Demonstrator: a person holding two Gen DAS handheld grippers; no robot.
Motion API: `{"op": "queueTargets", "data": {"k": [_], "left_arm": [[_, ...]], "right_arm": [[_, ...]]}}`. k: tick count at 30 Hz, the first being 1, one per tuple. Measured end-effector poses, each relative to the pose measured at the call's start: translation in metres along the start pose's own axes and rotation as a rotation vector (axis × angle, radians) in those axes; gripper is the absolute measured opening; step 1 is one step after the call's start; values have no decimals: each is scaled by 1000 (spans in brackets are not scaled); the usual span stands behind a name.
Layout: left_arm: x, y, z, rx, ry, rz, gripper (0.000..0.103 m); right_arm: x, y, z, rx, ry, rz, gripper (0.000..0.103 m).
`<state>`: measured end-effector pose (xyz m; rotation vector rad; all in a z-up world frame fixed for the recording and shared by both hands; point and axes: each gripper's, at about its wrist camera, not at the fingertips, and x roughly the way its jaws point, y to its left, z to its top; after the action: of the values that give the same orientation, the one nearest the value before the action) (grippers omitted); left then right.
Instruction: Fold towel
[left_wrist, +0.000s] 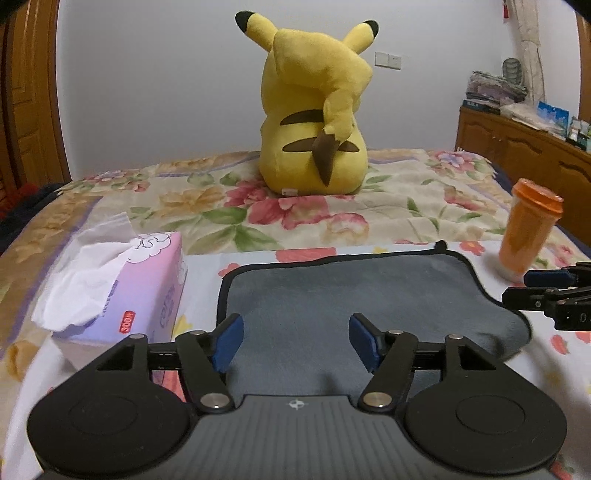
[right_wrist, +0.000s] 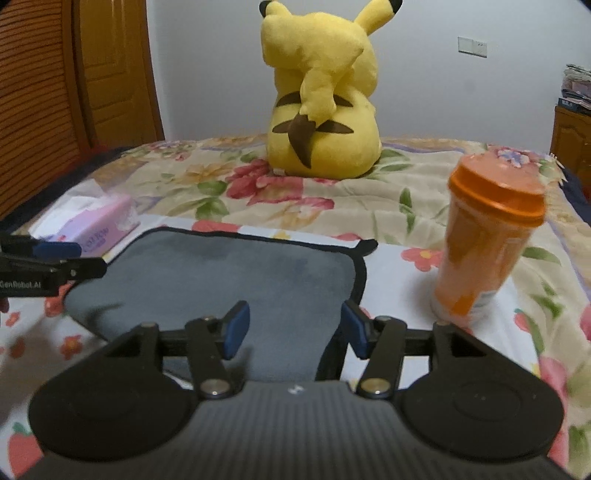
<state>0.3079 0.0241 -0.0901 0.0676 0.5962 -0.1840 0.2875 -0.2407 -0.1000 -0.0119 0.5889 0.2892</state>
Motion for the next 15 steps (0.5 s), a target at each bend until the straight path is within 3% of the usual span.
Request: {"op": "queueTargets", "data": {"k": [15], "left_arm": [[-70, -24, 3, 42, -28, -12, 83]], "right_arm": [[-70, 11, 4, 9, -44, -29, 63]]}}
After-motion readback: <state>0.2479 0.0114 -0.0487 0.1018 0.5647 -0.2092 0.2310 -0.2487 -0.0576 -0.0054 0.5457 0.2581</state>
